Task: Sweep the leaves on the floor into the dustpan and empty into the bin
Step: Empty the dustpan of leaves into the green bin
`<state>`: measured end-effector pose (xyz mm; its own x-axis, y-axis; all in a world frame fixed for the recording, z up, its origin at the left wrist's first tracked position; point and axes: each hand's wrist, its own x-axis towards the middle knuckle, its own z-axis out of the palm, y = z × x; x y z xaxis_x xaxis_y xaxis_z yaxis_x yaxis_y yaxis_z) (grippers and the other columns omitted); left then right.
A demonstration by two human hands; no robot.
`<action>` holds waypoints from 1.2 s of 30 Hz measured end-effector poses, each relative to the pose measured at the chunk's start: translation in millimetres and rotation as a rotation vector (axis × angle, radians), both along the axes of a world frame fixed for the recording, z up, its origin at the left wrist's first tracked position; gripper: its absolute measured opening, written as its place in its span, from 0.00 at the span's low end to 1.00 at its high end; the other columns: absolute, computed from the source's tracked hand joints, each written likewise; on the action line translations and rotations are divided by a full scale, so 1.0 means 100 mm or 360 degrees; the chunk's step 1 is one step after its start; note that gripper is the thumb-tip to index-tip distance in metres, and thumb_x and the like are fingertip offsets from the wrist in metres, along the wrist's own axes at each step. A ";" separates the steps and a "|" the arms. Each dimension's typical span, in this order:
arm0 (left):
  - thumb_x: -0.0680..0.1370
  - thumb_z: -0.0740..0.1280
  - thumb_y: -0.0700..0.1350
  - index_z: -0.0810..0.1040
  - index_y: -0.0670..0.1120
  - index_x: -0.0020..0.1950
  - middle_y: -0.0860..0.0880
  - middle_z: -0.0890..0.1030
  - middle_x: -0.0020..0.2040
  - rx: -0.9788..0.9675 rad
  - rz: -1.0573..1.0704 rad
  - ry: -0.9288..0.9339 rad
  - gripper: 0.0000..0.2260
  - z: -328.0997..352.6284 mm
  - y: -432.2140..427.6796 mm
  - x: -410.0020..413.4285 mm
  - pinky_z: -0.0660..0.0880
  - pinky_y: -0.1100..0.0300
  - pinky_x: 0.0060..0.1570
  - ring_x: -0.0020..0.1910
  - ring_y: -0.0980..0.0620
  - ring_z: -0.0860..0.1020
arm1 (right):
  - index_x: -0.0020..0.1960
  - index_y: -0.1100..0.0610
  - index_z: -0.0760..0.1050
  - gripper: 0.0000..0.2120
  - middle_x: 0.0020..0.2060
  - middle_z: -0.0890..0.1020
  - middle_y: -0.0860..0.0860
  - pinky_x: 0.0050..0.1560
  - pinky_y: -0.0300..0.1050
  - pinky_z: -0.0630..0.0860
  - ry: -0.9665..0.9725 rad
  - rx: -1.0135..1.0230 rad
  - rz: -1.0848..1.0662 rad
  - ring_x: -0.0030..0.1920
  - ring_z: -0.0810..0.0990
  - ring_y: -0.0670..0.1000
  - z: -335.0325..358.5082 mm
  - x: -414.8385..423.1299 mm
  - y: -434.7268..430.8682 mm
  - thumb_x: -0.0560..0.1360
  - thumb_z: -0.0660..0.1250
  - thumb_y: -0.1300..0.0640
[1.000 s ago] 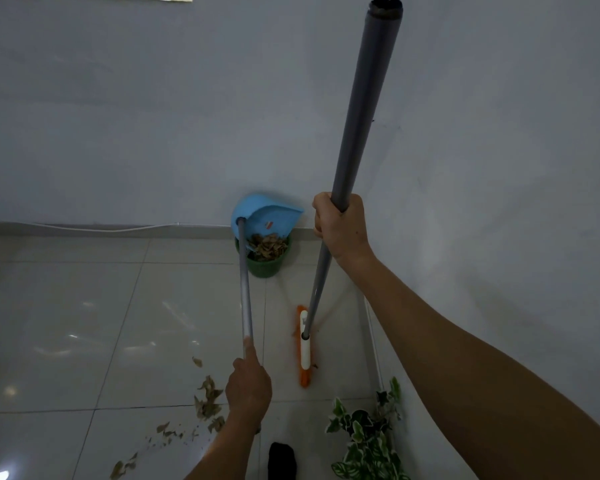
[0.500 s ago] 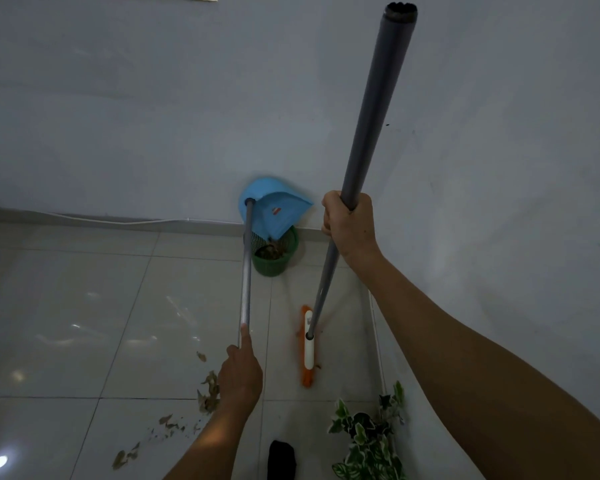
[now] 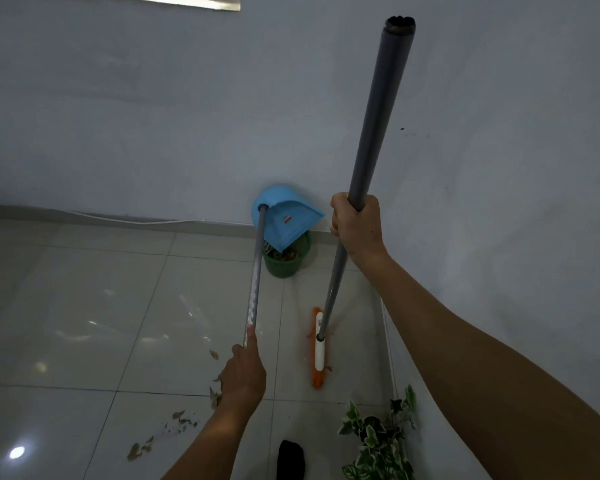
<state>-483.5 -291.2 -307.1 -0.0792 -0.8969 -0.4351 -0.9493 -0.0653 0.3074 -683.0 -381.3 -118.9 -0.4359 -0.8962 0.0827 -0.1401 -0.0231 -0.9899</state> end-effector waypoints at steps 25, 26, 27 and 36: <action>0.79 0.56 0.39 0.68 0.42 0.64 0.41 0.78 0.47 0.0058 0.0038 0.0356 0.14 0.90 -0.71 0.32 0.75 0.56 0.32 0.38 0.46 0.76 | 0.23 0.49 0.63 0.22 0.16 0.67 0.41 0.25 0.33 0.62 -0.0056 -0.0023 0.0054 0.19 0.66 0.41 0.03 0.21 0.12 0.73 0.59 0.66; 0.78 0.56 0.39 0.68 0.42 0.64 0.41 0.77 0.44 0.0110 0.0098 0.0409 0.15 0.98 -0.78 0.39 0.74 0.57 0.28 0.35 0.46 0.77 | 0.23 0.49 0.63 0.22 0.16 0.67 0.41 0.25 0.34 0.62 -0.0042 -0.0028 0.0065 0.19 0.66 0.41 0.03 0.25 0.13 0.73 0.59 0.65; 0.78 0.56 0.38 0.68 0.43 0.65 0.42 0.76 0.41 0.0174 0.0153 0.0479 0.15 1.05 -0.84 0.46 0.73 0.57 0.26 0.33 0.46 0.76 | 0.24 0.49 0.63 0.21 0.17 0.66 0.41 0.26 0.35 0.62 -0.0027 -0.0028 0.0079 0.20 0.64 0.41 0.03 0.31 0.13 0.72 0.60 0.64; 0.79 0.57 0.34 0.71 0.38 0.56 0.43 0.70 0.36 0.0495 0.0365 0.0844 0.08 1.61 -1.06 1.63 0.69 0.64 0.22 0.27 0.51 0.68 | 0.26 0.54 0.61 0.15 0.18 0.65 0.44 0.26 0.39 0.61 0.0151 0.0061 0.0100 0.21 0.64 0.44 -0.02 1.00 0.19 0.69 0.61 0.60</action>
